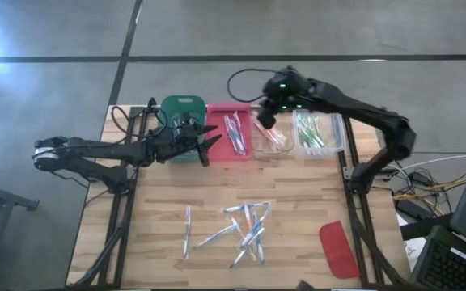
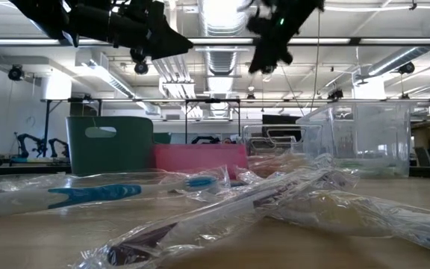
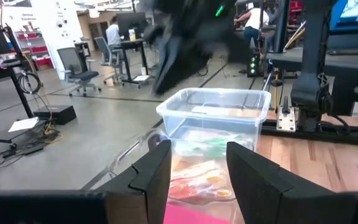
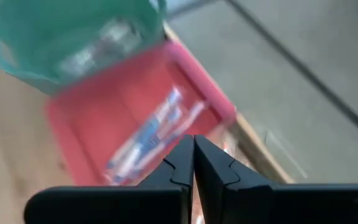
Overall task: Pick & Place Toothbrushes
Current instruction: Put the blue toothbrush into the red bin
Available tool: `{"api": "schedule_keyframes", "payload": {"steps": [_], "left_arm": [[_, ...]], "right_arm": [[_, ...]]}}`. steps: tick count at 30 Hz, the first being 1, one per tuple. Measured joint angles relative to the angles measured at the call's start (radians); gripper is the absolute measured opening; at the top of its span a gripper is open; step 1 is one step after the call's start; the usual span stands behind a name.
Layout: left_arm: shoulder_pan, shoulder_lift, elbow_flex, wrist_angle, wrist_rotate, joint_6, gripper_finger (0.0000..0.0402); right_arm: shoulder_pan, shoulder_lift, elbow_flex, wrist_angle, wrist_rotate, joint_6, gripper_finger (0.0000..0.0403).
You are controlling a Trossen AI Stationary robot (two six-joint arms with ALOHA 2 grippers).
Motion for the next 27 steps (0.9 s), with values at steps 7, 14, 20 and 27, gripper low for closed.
{"api": "schedule_keyframes", "payload": {"steps": [7,14,20,27], "left_arm": [[0.0,0.0,0.0,0.052,0.002,-0.005,0.0161],[-0.001,0.0,0.0,0.043,0.01,-0.07,0.0161],[-0.001,0.0,0.0,-0.031,0.02,-0.218,0.0161],[-0.001,-0.002,0.0,-0.054,0.02,-0.226,0.0161]], "right_arm": [[0.079,-0.21,-0.002,-0.001,0.024,0.011,0.0008],[0.193,-0.334,-0.06,-0.036,0.027,-0.015,0.0008],[0.298,-0.407,-0.143,-0.024,0.027,0.049,0.0008],[0.359,-0.419,-0.207,-0.02,0.028,0.057,0.0008]]}}
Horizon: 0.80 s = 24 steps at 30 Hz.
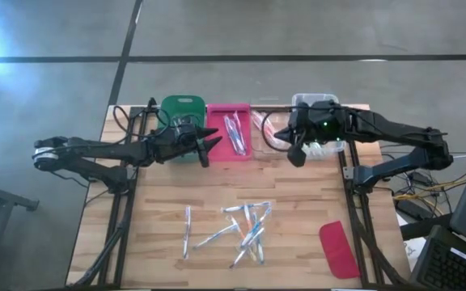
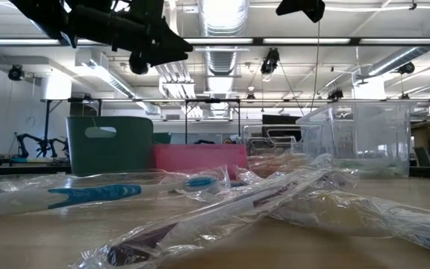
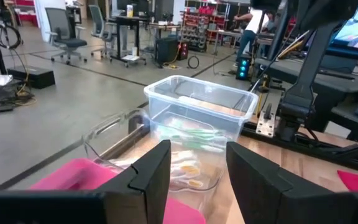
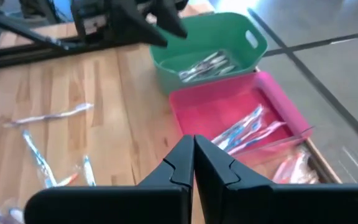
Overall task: Pick & Place Toothbrushes
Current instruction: Put the blue toothbrush into the red bin
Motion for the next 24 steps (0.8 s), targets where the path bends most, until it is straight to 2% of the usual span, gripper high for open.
{"api": "schedule_keyframes", "payload": {"steps": [6,13,19,24], "left_arm": [[-0.001,-0.001,0.0,0.003,-0.016,0.022,0.0161],[-0.008,-0.005,0.002,-0.012,0.037,0.023,0.0161],[-0.008,-0.006,0.012,-0.014,0.042,0.025,0.0161],[-0.008,-0.006,0.014,-0.047,0.069,0.047,0.0161]], "right_arm": [[0.049,0.0,-0.034,-0.003,-0.001,-0.002,0.0008],[0.087,-0.025,-0.034,-0.014,-0.005,0.001,0.0008],[0.087,-0.054,-0.036,-0.189,0.005,0.02,0.0008],[0.087,-0.094,-0.086,-0.203,0.019,0.067,0.0008]]}}
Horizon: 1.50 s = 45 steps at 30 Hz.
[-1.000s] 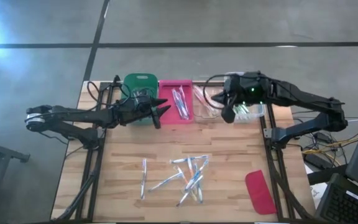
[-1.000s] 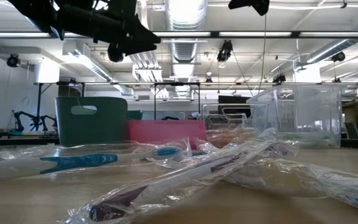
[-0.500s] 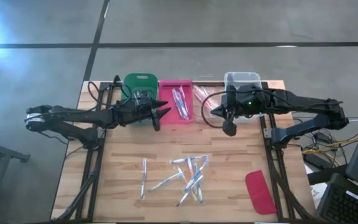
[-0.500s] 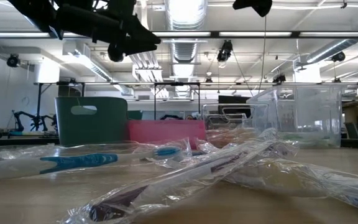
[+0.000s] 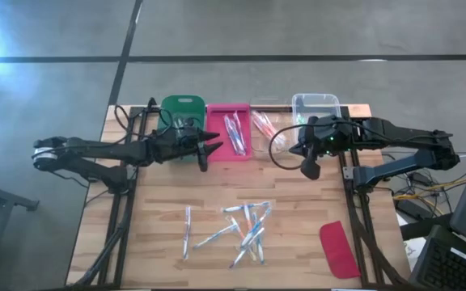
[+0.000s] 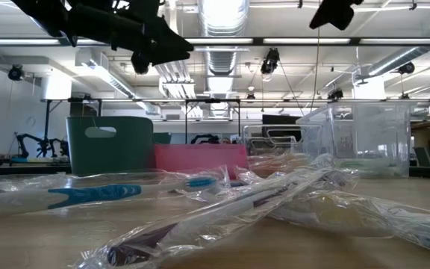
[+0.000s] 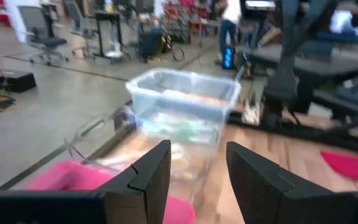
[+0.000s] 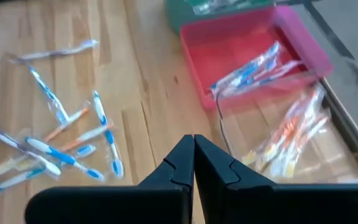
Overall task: Pick & Place Toothbrushes
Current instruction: Put the blue toothbrush into the red bin
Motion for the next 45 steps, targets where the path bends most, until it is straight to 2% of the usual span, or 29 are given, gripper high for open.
{"api": "schedule_keyframes", "payload": {"steps": [9,12,15,20,26,32,37,45], "left_arm": [[-0.009,0.0,0.0,-0.177,0.038,-0.003,0.0161],[-0.049,0.0,0.034,-0.305,0.05,0.002,0.016],[-0.117,0.007,0.127,-0.504,0.021,-0.006,0.0156],[-0.299,0.059,0.314,-0.835,-0.057,-0.023,0.0145],[-0.47,0.196,0.528,-1.06,-0.104,-0.167,0.0142],[-0.572,0.376,0.728,-1.29,-0.1,-0.364,0.0142],[-0.613,0.494,0.816,-1.367,-0.052,-0.531,0.0144],[-0.624,0.605,0.84,-1.347,0.134,-0.593,0.0142]], "right_arm": [[0.008,-0.074,-0.167,0.13,0.007,0.007,0.0008],[0.026,-0.089,-0.197,0.154,0.007,-0.008,0.0008],[0.028,-0.096,-0.216,0.193,0.007,-0.035,0.0008],[0.027,-0.094,-0.22,0.208,0.009,-0.096,0.0008],[0.027,-0.096,-0.197,0.218,0.043,-0.142,0.0008],[0.028,-0.097,-0.187,0.222,0.063,-0.144,0.0008],[0.028,-0.096,-0.198,0.224,0.063,-0.131,0.0008],[0.028,-0.096,-0.208,0.224,0.062,-0.127,0.0008]]}}
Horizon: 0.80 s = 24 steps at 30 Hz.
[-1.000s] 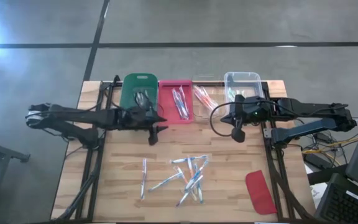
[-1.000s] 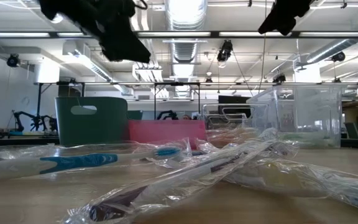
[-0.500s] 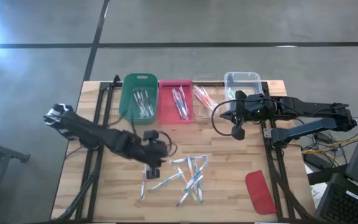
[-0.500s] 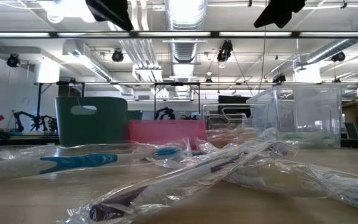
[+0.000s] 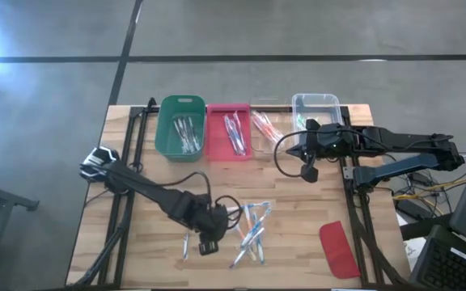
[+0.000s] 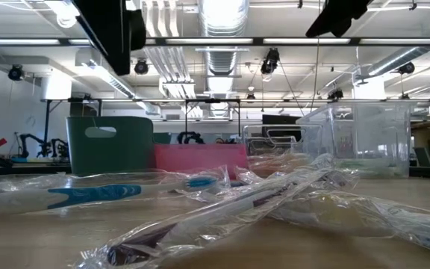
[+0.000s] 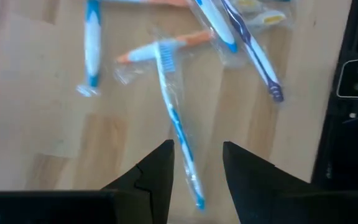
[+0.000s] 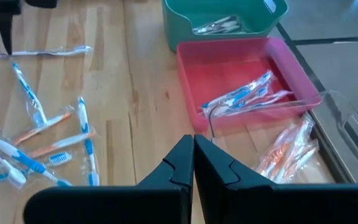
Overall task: Pick & Place Toothbrushes
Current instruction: Put the blue toothbrush into the red bin
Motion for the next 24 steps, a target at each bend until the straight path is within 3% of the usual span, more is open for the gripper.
{"api": "schedule_keyframes", "payload": {"steps": [24], "left_arm": [[-0.003,0.195,-0.004,0.065,0.087,-0.093,0.0139]], "right_arm": [[0.0,0.0,-0.012,0.002,0.0,0.002,0.0008]]}}
